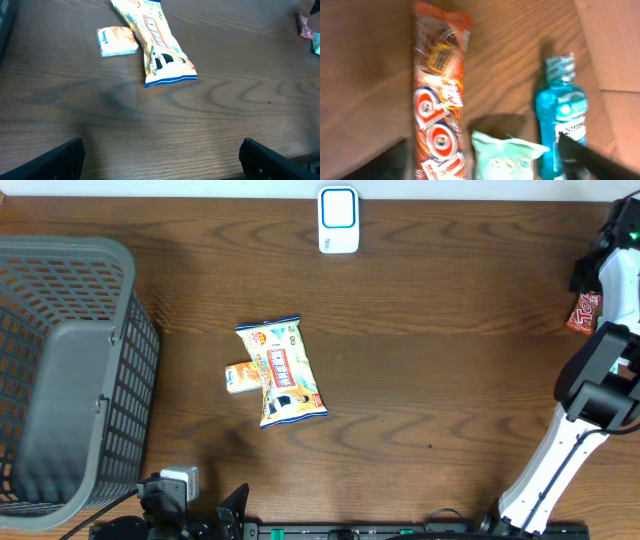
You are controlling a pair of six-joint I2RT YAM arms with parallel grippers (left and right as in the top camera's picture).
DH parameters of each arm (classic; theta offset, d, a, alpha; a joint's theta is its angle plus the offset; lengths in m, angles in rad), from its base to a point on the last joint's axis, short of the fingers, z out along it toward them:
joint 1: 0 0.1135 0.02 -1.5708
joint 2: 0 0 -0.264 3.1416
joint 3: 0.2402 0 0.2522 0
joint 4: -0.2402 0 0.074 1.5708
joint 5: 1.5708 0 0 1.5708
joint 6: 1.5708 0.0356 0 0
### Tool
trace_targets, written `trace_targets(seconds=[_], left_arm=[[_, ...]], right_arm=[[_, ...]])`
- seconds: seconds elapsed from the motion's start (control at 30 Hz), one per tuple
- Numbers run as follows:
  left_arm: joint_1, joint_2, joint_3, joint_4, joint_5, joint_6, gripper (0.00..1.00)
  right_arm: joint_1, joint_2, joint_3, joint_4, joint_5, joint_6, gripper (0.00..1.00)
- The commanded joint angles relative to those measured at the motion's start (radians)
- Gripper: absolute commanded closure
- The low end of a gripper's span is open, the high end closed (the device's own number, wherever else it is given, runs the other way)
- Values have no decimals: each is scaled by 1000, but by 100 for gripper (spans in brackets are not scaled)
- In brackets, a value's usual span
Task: Scan the item barcode
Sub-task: 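Move the chocolate bar off to the right table edge and release, then swing the right gripper left over the snack bag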
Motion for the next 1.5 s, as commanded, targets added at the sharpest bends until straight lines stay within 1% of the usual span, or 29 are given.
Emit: trace_targets(seconds=[0.0, 0.03, 0.1, 0.17, 0.2, 0.23, 0.27, 0.33, 0.4, 0.43, 0.57, 0.67, 0.8, 0.93, 1.0, 1.13, 1.2, 1.27, 1.47], left_arm=[[-4, -7, 5, 0, 1, 17, 2], [-4, -7, 5, 0, 1, 17, 2], [-4, -7, 5, 0, 1, 17, 2], [-4, -7, 5, 0, 1, 17, 2], [-4, -7, 5, 0, 1, 17, 2], [-4, -7, 5, 0, 1, 17, 2], [-4, -7, 5, 0, 1, 17, 2], [-4, -7, 5, 0, 1, 17, 2], [-4, -7, 5, 0, 1, 17, 2], [-4, -7, 5, 0, 1, 17, 2], [-4, -7, 5, 0, 1, 17, 2], [-4, -7, 5, 0, 1, 17, 2], [-4, -7, 5, 0, 1, 17, 2], [-4, -7, 5, 0, 1, 17, 2], [-4, -7, 5, 0, 1, 17, 2], [-4, -7, 5, 0, 1, 17, 2], [-4, -7, 5, 0, 1, 17, 2], [-4, -7, 5, 0, 1, 17, 2], [-4, -7, 5, 0, 1, 17, 2]], right_arm=[[2, -69, 12, -12, 35, 32, 1], [13, -106, 12, -12, 24, 68, 1], [30, -151, 12, -13, -30, 91, 1], [53, -202, 12, -13, -149, 91, 1], [65, -225, 12, -16, -222, 91, 1], [89, -263, 12, -24, -361, 91, 1], [109, -288, 12, -32, -460, 96, 1], [149, -327, 12, -44, -592, 118, 1], [200, -360, 12, -54, -663, 134, 1], [252, -383, 12, -68, -698, 163, 1], [385, -396, 12, -126, -805, 234, 1], [496, -385, 11, -167, -912, 237, 1], [649, -361, 11, -194, -982, 237, 1], [824, -317, 10, -213, -949, 235, 1], [919, -285, 10, -236, -853, 235, 1], [1048, -220, 10, -261, -716, 238, 1], [1106, -183, 10, -269, -665, 274, 1], [1170, -145, 10, -279, -578, 349, 1], [1274, -82, 10, -271, -335, 473, 1]])
